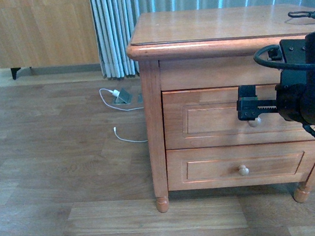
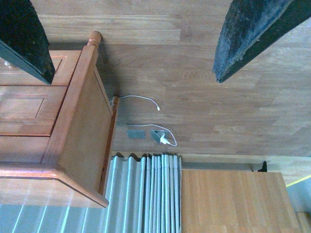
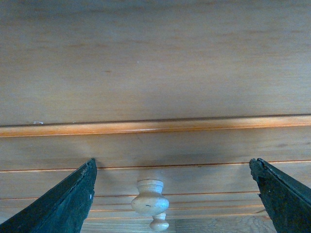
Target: Place pink marker in drawer with both arms
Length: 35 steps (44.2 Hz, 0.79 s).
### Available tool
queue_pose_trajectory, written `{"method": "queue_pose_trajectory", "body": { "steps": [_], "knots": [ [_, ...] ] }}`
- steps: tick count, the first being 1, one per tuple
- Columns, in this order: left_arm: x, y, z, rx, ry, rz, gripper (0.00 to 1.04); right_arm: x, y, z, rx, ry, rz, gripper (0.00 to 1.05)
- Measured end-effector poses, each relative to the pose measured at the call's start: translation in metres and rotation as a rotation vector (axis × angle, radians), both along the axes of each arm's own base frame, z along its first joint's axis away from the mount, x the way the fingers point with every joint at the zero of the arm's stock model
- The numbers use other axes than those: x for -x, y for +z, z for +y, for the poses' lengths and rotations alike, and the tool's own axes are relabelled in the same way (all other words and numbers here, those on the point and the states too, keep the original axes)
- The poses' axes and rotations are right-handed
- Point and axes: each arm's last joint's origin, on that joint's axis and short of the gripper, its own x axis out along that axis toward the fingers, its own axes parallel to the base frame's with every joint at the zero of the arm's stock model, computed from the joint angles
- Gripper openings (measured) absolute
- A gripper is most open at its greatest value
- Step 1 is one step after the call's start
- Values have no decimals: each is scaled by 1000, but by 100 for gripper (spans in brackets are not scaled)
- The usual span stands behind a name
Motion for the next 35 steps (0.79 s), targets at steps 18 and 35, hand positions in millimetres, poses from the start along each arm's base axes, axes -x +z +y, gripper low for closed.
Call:
{"method": "queue_pose_trajectory", "body": {
  "steps": [18,35],
  "knots": [
    [0,0,0,0,0,0,99,3,-1,-4,-6,13,1,96],
    [0,0,0,0,0,0,99,57,42,-11,-33,81,38,96]
  ]
}}
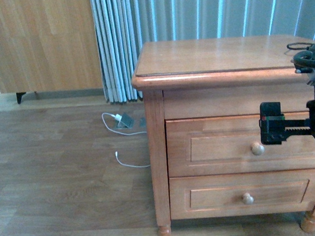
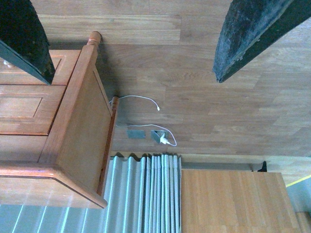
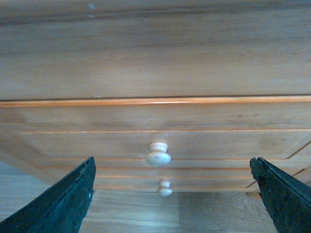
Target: Place pink marker in drawer with both arms
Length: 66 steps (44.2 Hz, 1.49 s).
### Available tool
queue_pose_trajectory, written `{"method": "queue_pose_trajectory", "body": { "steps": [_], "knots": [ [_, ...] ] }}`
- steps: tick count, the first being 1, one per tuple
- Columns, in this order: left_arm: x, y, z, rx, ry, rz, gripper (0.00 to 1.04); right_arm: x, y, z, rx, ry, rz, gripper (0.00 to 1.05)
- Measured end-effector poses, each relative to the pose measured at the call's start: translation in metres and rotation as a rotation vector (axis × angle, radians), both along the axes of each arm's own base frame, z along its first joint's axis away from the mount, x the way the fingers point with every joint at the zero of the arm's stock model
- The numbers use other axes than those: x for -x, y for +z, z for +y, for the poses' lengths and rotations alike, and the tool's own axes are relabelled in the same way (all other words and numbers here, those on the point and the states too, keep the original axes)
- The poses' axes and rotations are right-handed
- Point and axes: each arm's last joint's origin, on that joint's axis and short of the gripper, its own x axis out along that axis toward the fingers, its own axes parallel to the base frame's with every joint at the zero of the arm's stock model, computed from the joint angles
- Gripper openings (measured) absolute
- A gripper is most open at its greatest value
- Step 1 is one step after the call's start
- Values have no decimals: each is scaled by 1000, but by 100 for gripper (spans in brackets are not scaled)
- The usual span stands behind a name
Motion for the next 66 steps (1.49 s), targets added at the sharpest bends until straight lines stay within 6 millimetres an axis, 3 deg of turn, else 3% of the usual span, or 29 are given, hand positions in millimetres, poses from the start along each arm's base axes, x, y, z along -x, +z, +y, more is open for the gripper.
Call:
{"method": "queue_pose_trajectory", "body": {
  "steps": [16,27,37,43,52,57,66],
  "knots": [
    [0,0,0,0,0,0,99,91,51,-30,-35,24,-13,96],
    [0,0,0,0,0,0,99,195,72,-57,-79,16,-40,96],
    [0,0,0,0,0,0,99,204,76,-60,-75,-4,-86,96],
    [0,0,0,0,0,0,99,213,64,-55,49,-88,-401,67],
    [0,0,0,0,0,0,99,224,50,-43,67,-96,-415,30],
    [0,0,0,0,1,0,99,231,44,-40,65,-76,-417,3],
    [0,0,0,0,0,0,99,239,36,-40,68,-77,-419,1]
  ]
}}
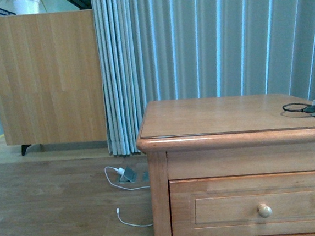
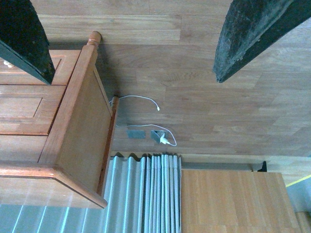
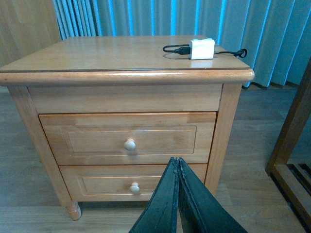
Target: Place pink marker in drawer with both arms
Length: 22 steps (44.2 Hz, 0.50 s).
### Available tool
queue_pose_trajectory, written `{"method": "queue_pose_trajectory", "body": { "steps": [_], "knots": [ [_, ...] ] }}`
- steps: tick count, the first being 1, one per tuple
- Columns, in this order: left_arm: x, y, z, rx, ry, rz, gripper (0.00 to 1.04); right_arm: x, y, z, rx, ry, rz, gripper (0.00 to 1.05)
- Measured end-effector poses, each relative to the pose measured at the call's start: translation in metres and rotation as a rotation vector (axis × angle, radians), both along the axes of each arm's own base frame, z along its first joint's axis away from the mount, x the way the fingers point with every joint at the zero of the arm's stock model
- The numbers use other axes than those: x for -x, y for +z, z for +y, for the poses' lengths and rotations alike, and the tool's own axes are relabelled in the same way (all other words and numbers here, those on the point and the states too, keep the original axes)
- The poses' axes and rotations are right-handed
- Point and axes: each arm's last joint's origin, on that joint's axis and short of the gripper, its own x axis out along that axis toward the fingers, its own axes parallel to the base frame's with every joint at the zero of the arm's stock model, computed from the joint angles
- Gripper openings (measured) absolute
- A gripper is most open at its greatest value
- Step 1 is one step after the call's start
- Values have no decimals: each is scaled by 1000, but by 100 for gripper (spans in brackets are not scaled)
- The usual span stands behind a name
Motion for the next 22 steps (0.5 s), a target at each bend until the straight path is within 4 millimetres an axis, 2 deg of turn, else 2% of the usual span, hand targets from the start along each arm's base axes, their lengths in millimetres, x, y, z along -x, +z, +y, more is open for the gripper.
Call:
{"method": "queue_pose_trajectory", "body": {
  "steps": [7,22],
  "knots": [
    [0,0,0,0,0,0,99,5,-10,0,0,0,-8,1],
    [0,0,0,0,0,1,99,12,-10,0,0,1,-11,1]
  ]
}}
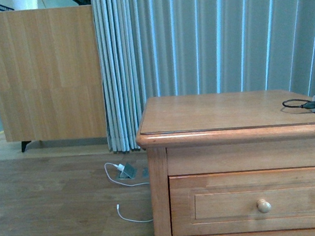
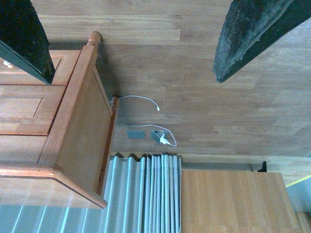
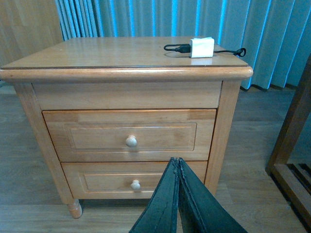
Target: Place pink marker in drawer with both arms
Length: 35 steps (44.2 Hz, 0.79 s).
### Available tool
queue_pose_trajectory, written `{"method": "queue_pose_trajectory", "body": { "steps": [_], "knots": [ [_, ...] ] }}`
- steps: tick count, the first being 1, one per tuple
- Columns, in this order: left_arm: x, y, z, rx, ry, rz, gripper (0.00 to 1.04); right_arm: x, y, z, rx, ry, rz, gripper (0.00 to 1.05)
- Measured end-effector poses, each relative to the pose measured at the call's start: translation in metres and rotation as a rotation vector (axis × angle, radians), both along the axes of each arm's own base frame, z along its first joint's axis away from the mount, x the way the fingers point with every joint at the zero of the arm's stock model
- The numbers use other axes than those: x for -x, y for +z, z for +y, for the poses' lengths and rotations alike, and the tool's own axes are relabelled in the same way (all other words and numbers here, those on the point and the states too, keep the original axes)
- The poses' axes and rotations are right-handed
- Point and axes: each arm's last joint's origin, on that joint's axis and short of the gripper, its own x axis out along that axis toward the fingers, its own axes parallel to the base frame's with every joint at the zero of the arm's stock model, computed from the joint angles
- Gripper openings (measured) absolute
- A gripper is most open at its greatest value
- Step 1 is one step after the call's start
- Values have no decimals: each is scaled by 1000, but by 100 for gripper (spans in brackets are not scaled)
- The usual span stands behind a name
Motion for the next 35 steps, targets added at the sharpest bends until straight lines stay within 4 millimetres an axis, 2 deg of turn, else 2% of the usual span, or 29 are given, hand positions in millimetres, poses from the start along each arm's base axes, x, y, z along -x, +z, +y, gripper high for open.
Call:
{"method": "queue_pose_trajectory", "body": {
  "steps": [9,19,26,34,35],
  "knots": [
    [0,0,0,0,0,0,99,11,-3,0,0,0,6,1],
    [0,0,0,0,0,0,99,11,-3,0,0,0,5,1],
    [0,0,0,0,0,0,99,11,-3,0,2,0,5,34],
    [0,0,0,0,0,0,99,11,-3,0,2,0,5,63],
    [0,0,0,0,0,0,99,11,-3,0,2,0,5,70]
  ]
}}
